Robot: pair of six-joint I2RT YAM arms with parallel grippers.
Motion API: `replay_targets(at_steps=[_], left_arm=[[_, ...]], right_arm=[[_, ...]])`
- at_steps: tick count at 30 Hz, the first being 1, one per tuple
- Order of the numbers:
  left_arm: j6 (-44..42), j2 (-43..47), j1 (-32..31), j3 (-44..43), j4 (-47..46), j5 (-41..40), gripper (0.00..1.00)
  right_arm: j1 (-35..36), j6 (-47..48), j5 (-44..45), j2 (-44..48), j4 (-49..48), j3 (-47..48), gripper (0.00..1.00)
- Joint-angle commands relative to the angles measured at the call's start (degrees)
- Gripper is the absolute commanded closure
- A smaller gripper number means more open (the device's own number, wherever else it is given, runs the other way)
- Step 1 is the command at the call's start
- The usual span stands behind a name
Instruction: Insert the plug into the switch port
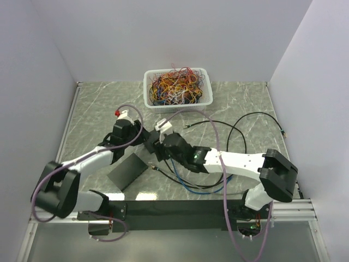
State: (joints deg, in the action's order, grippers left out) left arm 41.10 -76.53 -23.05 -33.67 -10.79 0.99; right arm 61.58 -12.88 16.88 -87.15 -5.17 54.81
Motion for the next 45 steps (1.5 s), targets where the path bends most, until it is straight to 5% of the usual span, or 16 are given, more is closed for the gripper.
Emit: replay_targets(at_steps=[1, 6, 17, 26, 45], left_arm=[[-2.16, 6.91, 0.11, -2.28, 7.08, -3.63, 0.45], [-2.44, 20.44, -0.85, -1.23, 18.15, -9.94, 0.43], [4.69, 39.08, -1.47, 7.83, 23.95, -13.12, 0.41], [5.39, 40.32, -1.56, 8.97, 24.50, -13.56, 0.42], [5.22, 39.27, -1.56, 9.41, 23.88, -13.39, 0.42]], right_arm=[[3.63, 1.72, 2.63, 2.34, 3.23, -0.75, 0.37], [6.62, 0.58, 1.40, 1.64, 3.41, -2.86, 0.42], [7.50, -1.26, -1.50, -7.76, 4.47, -1.19, 0.57], [7.68, -0.91, -2.91, -11.81, 5.77, 0.56, 0.69], [7.50, -0.04, -7.39, -18.05, 7.98, 4.69, 0.71]])
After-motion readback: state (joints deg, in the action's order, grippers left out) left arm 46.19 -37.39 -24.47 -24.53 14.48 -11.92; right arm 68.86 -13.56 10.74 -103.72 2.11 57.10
